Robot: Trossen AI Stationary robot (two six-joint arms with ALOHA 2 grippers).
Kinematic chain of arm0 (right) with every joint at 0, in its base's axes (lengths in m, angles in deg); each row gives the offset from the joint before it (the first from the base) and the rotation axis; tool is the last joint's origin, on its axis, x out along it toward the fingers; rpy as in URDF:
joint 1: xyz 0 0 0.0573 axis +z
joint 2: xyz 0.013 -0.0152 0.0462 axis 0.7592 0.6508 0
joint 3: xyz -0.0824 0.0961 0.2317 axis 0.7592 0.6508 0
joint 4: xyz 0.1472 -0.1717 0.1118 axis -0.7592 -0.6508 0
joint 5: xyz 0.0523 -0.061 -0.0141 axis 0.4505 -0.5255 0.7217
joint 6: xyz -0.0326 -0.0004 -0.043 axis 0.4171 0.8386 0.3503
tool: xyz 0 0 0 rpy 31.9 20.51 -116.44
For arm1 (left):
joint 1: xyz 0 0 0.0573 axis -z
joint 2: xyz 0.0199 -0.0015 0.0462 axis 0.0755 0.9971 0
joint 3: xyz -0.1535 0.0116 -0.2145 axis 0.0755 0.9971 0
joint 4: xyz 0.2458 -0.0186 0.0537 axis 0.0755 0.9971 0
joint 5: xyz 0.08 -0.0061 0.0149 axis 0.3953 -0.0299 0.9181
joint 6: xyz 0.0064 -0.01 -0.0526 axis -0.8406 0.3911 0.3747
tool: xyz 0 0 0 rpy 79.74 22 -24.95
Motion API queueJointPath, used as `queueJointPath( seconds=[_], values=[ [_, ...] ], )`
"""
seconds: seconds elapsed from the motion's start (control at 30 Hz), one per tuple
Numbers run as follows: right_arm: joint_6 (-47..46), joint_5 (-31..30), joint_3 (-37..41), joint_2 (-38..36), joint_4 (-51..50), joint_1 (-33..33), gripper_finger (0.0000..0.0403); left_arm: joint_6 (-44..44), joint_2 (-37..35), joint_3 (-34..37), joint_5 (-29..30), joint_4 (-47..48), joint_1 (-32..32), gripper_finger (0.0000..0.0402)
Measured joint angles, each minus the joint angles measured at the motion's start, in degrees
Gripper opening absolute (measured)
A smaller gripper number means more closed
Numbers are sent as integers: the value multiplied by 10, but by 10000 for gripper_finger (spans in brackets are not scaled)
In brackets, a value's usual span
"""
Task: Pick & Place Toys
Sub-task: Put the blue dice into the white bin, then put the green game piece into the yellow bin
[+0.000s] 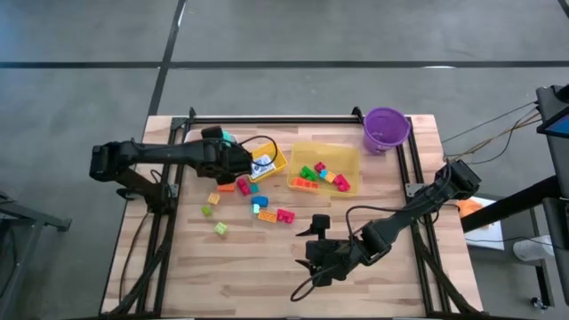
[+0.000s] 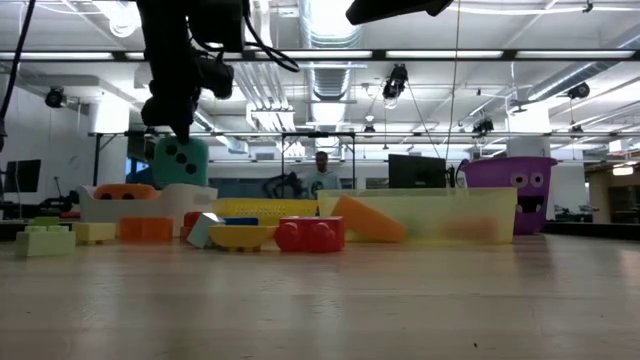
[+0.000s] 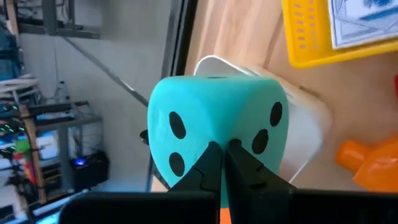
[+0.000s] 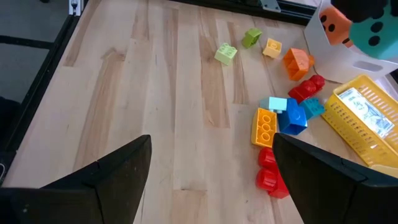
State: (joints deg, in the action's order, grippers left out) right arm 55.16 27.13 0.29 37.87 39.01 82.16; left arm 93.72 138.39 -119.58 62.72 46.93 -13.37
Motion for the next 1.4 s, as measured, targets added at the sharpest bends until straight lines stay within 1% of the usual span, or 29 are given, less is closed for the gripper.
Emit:
queueJointPath(
  seconds=[0.2, 0.57, 0.83, 0.97, 1.03, 1.4],
  values=[
    [0, 0, 1, 0, 0, 0, 331, -16, 0, 19, -9, -13, -6, 0],
    [-1, 2, 5, 0, 0, 0, 331, -32, -4, 21, -10, -11, -15, 0],
    [0, 1, 7, 0, 0, 0, 331, -20, -54, 21, -10, 0, -16, 0],
    [0, 1, 7, 0, 0, 0, 331, -16, -70, 22, -26, 0, -16, 0],
    [0, 1, 7, 0, 1, 0, 331, -16, -69, 23, -38, 1, -16, 0],
    [-1, 1, 7, 0, 1, 0, 331, -16, -59, 23, -34, 3, -21, 0]
  ],
)
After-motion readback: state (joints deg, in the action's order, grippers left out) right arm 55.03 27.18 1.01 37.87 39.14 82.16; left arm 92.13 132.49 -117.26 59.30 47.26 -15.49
